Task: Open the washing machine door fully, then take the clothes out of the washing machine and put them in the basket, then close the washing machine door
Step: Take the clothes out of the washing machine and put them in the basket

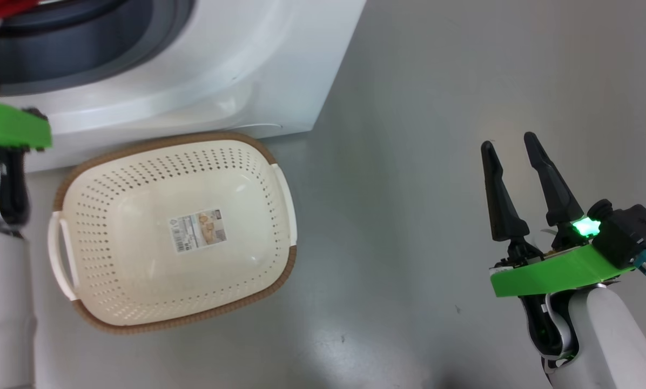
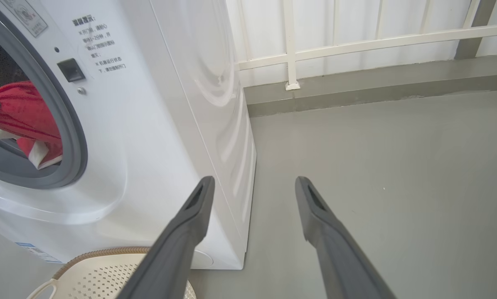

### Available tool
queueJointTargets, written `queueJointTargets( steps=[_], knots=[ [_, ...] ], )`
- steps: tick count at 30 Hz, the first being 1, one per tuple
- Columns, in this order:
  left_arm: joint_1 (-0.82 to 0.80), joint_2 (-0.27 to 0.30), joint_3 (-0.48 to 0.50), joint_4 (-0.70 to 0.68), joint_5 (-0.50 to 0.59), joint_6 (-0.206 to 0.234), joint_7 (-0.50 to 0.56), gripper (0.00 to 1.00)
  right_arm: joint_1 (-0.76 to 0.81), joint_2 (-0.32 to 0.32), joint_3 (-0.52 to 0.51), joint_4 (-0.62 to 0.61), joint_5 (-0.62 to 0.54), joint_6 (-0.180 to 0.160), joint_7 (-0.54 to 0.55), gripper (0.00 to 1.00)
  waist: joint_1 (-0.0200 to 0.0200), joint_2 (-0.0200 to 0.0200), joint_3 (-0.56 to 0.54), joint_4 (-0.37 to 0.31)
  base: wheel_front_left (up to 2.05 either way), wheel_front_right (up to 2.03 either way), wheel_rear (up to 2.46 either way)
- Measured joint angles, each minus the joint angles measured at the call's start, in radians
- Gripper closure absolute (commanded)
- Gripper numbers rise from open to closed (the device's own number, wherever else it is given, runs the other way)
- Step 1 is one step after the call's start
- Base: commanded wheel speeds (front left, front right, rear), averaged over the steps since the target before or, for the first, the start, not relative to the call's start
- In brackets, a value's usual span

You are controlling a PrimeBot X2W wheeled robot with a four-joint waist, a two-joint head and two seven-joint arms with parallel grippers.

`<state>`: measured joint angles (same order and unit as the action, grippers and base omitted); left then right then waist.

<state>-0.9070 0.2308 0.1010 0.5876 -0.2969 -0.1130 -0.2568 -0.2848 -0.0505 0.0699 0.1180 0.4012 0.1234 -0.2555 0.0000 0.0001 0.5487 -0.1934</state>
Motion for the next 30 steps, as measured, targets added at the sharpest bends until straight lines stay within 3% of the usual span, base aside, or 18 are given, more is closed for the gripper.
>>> queueJointTargets(
  steps=[9,30],
  knots=[
    [0.180,-0.094,0.077,-0.262,0.087,-0.011,0.000,1.00,0.017,0.000,-0.024,0.005,-0.026,0.000,0.000,0.00,0.0001,0.0000,-0.041,0.044,0.00,0.00,0.00],
    [0.388,-0.156,0.084,-0.786,0.094,-0.012,-0.001,1.00,0.018,0.000,-0.032,0.010,-0.032,0.000,0.000,0.00,0.0000,0.0000,-0.059,0.077,0.00,0.00,0.00]
  ],
)
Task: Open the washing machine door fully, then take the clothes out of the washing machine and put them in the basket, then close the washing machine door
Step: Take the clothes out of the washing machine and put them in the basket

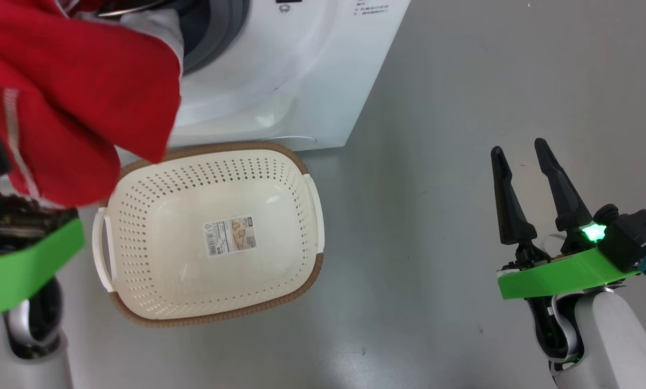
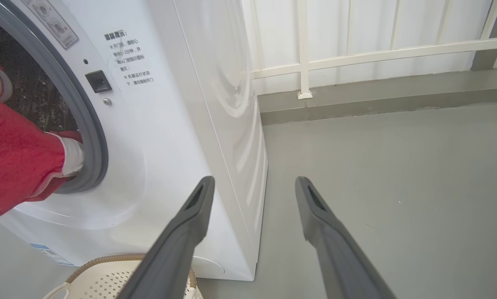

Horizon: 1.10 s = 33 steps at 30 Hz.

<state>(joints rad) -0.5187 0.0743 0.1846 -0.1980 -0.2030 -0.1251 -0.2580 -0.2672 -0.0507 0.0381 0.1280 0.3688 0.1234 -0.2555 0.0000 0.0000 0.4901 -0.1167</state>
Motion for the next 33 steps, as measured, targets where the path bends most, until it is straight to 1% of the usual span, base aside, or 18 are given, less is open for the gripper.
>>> queueJointTargets(
  steps=[6,10,13,22,29,33],
  knots=[
    [0.058,-0.005,-0.031,0.045,0.000,0.000,0.000,1.00,0.000,0.000,0.003,0.000,0.000,0.000,0.000,0.00,0.0000,0.0000,0.003,-0.001,0.00,0.00,0.00],
    [0.088,-0.012,-0.050,0.102,-0.001,0.000,0.000,1.00,0.000,0.000,0.006,-0.001,0.000,0.000,0.000,0.00,0.0000,0.0000,0.008,-0.006,0.00,0.00,0.00],
    [0.113,-0.022,-0.061,0.168,-0.004,0.000,0.000,1.00,0.000,0.000,0.007,-0.001,0.000,0.000,0.000,0.00,0.0000,0.0000,0.016,-0.009,0.00,0.00,0.00],
    [0.130,-0.025,-0.090,0.382,-0.032,0.000,0.000,1.00,-0.001,0.000,0.012,-0.006,0.005,0.000,0.000,0.00,0.0000,0.0000,0.052,-0.016,0.00,0.00,0.00],
    [0.124,0.001,-0.139,0.545,-0.038,0.000,0.001,1.00,-0.004,0.000,0.017,-0.013,0.008,0.000,0.000,0.00,0.0000,0.0000,0.093,-0.022,0.00,0.00,0.00],
    [0.094,0.014,-0.165,0.646,-0.038,0.000,0.001,1.00,-0.006,0.000,0.019,-0.018,0.009,0.000,0.000,0.00,0.0000,0.0000,0.123,-0.025,0.00,0.00,0.00]
  ],
)
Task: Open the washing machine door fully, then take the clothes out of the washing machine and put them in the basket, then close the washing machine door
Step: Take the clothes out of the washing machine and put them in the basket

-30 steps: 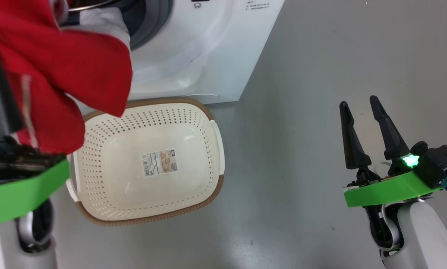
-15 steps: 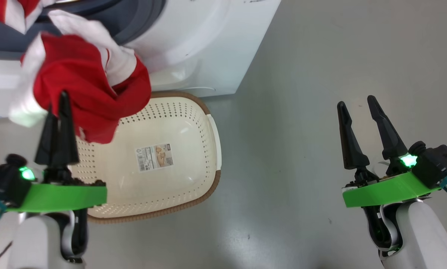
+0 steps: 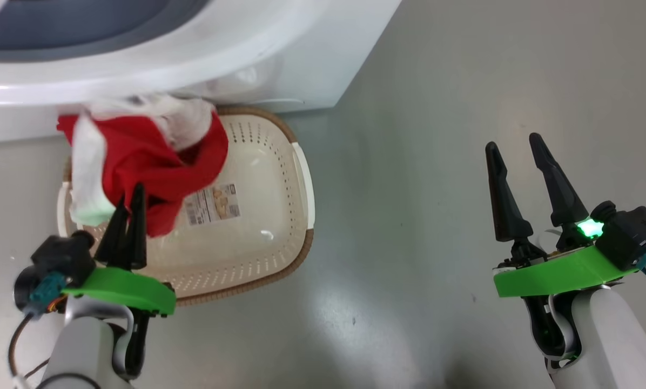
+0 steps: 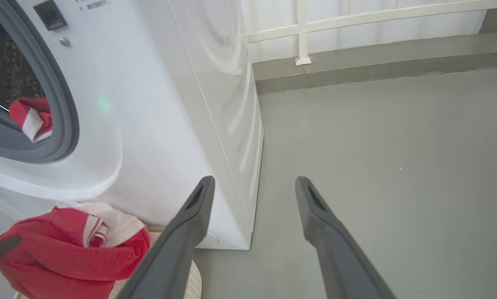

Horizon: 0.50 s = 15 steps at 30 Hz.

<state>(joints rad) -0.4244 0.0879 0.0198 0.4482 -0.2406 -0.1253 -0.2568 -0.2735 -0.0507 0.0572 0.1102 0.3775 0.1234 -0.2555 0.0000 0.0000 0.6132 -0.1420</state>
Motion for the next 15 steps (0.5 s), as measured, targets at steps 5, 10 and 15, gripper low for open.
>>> queueJointTargets(
  steps=[5,10,15],
  knots=[
    [-0.056,0.021,-0.036,0.113,0.000,0.000,0.000,1.00,-0.019,0.000,-0.001,-0.007,0.000,0.000,0.000,0.00,0.0000,0.0000,0.044,-0.004,0.00,0.00,0.00],
    [-0.120,0.035,-0.069,0.211,0.000,0.000,0.000,1.00,-0.047,0.000,-0.002,-0.021,0.001,0.000,0.000,0.00,0.0000,0.0000,0.094,-0.008,0.00,0.00,0.00],
    [-0.196,0.057,-0.090,0.285,0.002,0.000,0.000,1.00,-0.071,0.000,0.001,-0.030,0.001,0.000,0.000,0.00,0.0000,0.0000,0.146,-0.011,0.00,0.00,0.00]
  ],
)
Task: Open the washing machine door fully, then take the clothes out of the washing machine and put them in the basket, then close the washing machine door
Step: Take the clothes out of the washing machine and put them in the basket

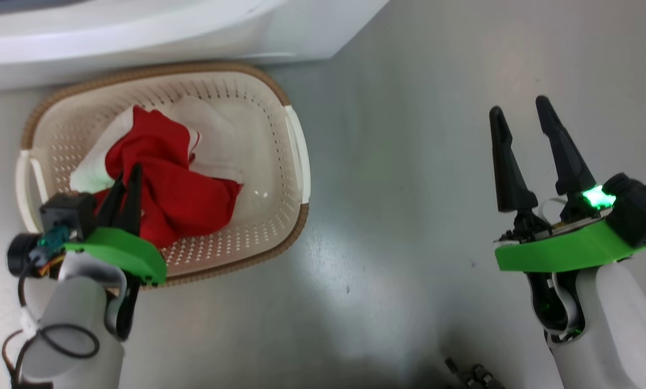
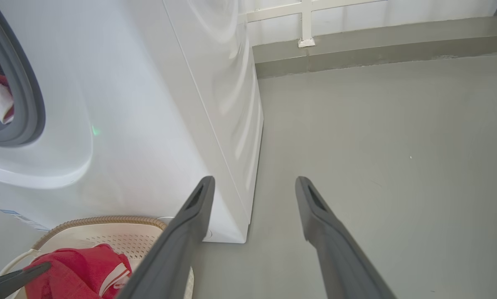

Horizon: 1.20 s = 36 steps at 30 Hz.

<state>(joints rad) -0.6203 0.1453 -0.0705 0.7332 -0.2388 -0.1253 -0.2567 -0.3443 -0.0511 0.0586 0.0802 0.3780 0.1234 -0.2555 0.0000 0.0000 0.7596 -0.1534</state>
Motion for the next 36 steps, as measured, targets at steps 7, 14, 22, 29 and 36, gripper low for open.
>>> queueJointTargets(
  steps=[7,14,22,29,36],
  knots=[
    [-0.083,0.004,-0.033,0.087,-0.001,0.000,0.000,1.00,-0.017,0.000,0.008,-0.009,0.000,0.000,0.000,0.00,0.0000,0.0000,0.066,-0.002,0.00,0.00,0.00],
    [-0.118,0.004,-0.039,0.138,-0.014,0.000,0.000,0.58,-0.033,0.000,0.006,-0.013,-0.001,0.000,0.000,0.00,0.0000,0.0000,0.085,0.005,0.00,0.00,0.00],
    [-0.118,0.000,-0.020,0.139,-0.027,0.000,0.000,0.00,-0.033,0.000,0.001,-0.007,-0.005,0.000,0.000,0.00,0.0000,0.0000,0.053,0.014,0.00,0.00,0.00],
    [-0.088,-0.012,0.020,0.110,-0.037,0.000,0.000,0.00,-0.031,0.000,0.000,0.010,-0.012,0.000,0.000,0.00,0.0000,0.0000,0.000,0.023,0.00,0.00,0.00],
    [-0.010,-0.034,0.056,0.026,-0.037,0.000,0.000,0.00,-0.022,-0.001,-0.003,0.031,-0.019,0.000,0.000,0.00,0.0000,0.0000,-0.076,0.032,0.00,0.00,0.00]
  ],
)
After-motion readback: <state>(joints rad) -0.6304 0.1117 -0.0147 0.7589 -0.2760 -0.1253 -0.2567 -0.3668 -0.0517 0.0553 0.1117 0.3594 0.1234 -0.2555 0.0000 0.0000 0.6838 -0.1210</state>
